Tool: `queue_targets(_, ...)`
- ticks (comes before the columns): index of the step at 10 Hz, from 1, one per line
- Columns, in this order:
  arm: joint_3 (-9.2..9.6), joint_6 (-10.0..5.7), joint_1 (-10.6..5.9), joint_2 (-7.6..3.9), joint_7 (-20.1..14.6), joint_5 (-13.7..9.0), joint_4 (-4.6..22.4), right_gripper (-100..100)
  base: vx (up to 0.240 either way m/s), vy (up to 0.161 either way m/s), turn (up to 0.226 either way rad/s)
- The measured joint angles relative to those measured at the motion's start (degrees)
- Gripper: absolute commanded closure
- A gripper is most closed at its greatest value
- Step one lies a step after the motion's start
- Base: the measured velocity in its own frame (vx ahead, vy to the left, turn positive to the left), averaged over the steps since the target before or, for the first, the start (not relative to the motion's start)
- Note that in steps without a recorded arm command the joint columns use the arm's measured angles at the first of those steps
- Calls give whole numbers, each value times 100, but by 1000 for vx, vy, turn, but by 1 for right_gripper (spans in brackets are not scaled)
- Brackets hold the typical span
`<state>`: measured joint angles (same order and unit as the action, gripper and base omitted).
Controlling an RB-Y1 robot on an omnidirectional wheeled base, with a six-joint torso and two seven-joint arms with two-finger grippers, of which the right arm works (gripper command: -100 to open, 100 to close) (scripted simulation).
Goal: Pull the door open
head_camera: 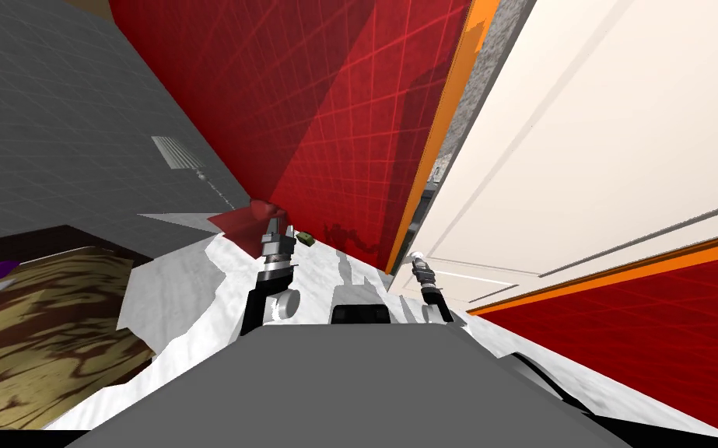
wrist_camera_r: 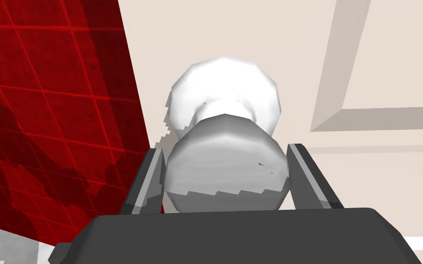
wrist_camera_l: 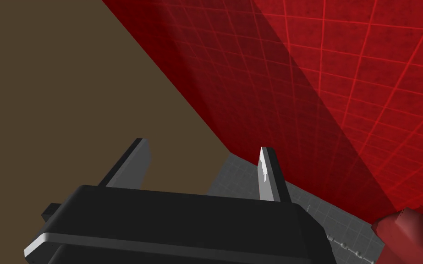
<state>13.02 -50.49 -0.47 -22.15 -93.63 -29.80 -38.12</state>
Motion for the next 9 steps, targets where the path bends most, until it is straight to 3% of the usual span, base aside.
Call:
queue_targets(7, 517, -329, 266, -373, -490, 242, -183, 100, -202, -40, 70)
queue_targets(9, 582, -379, 307, -421, -556, 271, -162, 100, -203, -57, 124)
